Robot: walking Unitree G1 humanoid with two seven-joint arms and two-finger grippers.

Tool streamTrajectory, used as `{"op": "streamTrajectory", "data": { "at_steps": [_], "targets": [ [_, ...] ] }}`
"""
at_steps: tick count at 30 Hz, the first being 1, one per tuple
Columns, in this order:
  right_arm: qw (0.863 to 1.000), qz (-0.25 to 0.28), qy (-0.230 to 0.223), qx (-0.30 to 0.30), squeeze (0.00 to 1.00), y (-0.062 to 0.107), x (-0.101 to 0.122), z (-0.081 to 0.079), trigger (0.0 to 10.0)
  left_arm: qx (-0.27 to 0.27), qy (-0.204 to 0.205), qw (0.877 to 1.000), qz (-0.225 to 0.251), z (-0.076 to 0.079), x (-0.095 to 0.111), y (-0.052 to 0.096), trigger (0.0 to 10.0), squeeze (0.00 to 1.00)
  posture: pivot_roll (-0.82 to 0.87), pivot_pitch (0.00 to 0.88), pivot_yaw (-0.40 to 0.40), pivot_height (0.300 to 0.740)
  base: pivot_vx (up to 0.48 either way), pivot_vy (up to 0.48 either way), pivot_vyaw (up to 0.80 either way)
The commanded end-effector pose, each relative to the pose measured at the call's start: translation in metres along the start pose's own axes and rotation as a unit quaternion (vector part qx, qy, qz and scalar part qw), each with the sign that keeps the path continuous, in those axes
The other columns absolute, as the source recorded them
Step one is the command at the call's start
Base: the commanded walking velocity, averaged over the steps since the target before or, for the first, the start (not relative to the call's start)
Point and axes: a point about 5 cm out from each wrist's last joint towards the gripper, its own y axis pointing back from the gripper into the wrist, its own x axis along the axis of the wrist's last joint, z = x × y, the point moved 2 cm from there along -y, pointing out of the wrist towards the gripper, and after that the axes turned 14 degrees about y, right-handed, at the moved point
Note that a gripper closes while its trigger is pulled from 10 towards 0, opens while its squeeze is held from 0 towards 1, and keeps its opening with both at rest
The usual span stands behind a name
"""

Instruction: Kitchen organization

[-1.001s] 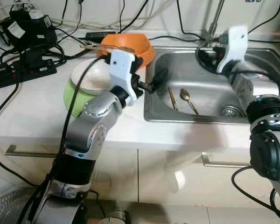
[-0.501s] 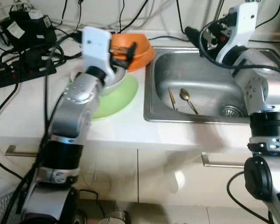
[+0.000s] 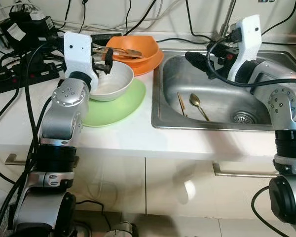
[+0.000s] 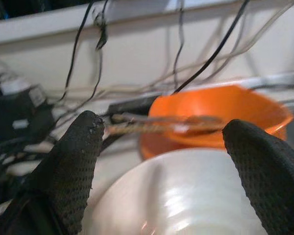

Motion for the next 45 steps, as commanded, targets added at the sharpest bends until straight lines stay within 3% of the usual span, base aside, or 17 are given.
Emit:
{"op": "streamTrajectory", "data": {
  "at_steps": [1,6,15,18,22,29,36,45],
  "targets": [
    [1.0,0.004,0.008,0.014,0.0,0.002,0.009,-0.002,10.0,0.018,0.001,1.0,-0.007,-0.007,0.003,-0.003,10.0,0.0,0.06,0.039,0.075,0.74,0.0,0.0,0.0],
    [0.999,-0.016,0.006,0.034,0.0,0.009,0.009,0.003,10.0,0.03,0.012,0.999,-0.03,-0.016,0.001,-0.004,10.0,0.0,0.03,0.047,0.085,0.74,0.0,0.0,0.0],
    [0.999,-0.031,-0.013,0.036,0.0,0.009,-0.001,0.005,10.0,0.047,-0.008,0.999,-0.01,-0.022,0.017,-0.007,10.0,0.0,0.06,0.049,0.089,0.74,0.0,0.0,0.0],
    [0.997,-0.042,-0.024,0.063,0.0,0.008,-0.007,0.0,10.0,0.061,0.007,0.998,-0.033,-0.029,0.009,-0.006,10.0,0.0,0.07,0.043,0.087,0.74,0.0,0.0,0.0],
    [0.992,-0.059,-0.004,0.114,0.0,0.006,-0.01,-0.01,10.0,0.073,0.045,0.992,-0.089,-0.036,-0.013,-0.005,10.0,0.0,0.07,0.047,0.087,0.74,0.0,0.0,0.0],
    [0.981,-0.071,0.007,0.183,0.0,0.009,-0.011,-0.018,10.0,0.084,0.067,0.987,-0.123,-0.043,-0.028,-0.004,10.0,0.0,0.07,0.05,0.087,0.74,0.0,0.0,0.0],
    [0.976,-0.091,0.019,0.197,0.0,0.009,-0.02,-0.016,10.0,0.076,0.119,0.976,-0.165,-0.041,-0.044,-0.002,10.0,0.0,0.07,0.048,0.088,0.74,0.0,0.0,0.0],
    [0.971,-0.089,0.036,0.218,0.0,0.007,-0.021,-0.022,10.0,0.031,0.188,0.957,-0.219,-0.025,-0.051,-0.002,10.0,0.0,0.08,0.056,0.089,0.74,0.0,0.0,0.0]
  ]
}}
